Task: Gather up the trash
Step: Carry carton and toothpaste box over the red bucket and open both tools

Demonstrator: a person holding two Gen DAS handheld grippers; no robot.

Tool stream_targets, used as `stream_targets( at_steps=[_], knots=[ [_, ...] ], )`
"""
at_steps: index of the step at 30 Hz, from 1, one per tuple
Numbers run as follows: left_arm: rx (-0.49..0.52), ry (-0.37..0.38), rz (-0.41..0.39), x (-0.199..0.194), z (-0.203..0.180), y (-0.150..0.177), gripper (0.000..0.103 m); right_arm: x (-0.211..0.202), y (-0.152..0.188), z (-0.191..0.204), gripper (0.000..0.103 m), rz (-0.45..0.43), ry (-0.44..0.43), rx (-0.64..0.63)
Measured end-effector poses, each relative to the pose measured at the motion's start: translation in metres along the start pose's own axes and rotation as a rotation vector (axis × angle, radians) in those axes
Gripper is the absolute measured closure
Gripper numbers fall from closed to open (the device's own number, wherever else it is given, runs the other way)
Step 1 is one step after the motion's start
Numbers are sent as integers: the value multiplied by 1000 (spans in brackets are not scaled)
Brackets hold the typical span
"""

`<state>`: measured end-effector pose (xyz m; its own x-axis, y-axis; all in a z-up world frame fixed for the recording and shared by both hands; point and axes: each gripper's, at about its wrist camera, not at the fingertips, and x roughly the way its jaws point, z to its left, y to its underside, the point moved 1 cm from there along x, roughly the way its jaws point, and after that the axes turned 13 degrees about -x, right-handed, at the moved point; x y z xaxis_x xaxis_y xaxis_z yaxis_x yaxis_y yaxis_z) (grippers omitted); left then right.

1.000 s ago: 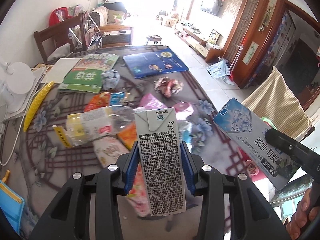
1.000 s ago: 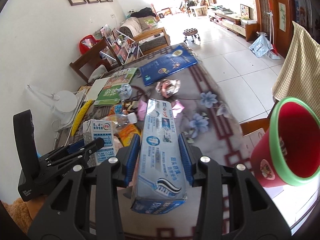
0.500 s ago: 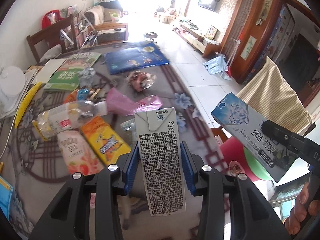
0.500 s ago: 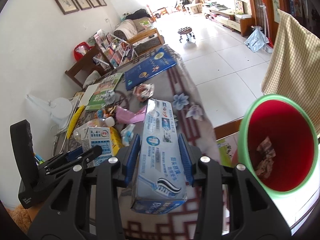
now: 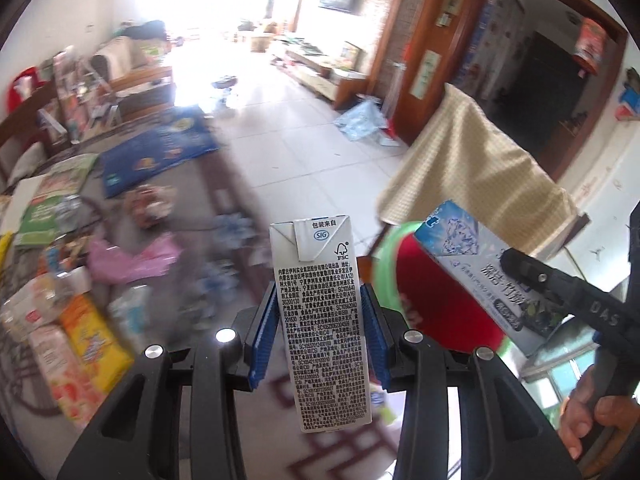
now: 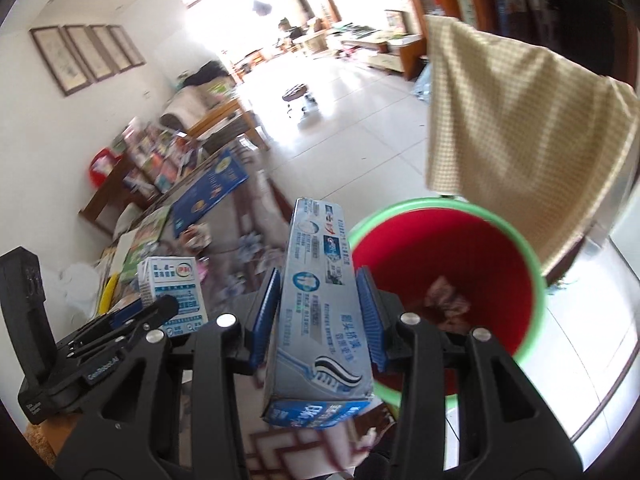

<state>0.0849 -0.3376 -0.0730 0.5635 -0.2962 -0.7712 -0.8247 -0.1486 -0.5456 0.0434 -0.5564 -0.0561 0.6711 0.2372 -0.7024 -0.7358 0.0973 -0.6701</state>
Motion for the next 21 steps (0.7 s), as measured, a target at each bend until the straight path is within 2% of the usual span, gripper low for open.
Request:
stream_targets(
  at_steps=[4, 12, 19, 21],
  knots=[
    [70, 63, 42, 19, -43, 1, 65, -13, 6, -40, 64, -9, 71, 76],
    [161, 129, 105, 45, -101, 11, 65, -31, 22, -80, 64, -16, 145, 156],
    [186, 132, 122, 56, -115, 11, 65, -40, 25, -96, 64, -23, 164, 174],
    [189, 126, 130, 60, -115, 10, 62, -40, 24, -97, 64, -27, 164, 176]
  ],
)
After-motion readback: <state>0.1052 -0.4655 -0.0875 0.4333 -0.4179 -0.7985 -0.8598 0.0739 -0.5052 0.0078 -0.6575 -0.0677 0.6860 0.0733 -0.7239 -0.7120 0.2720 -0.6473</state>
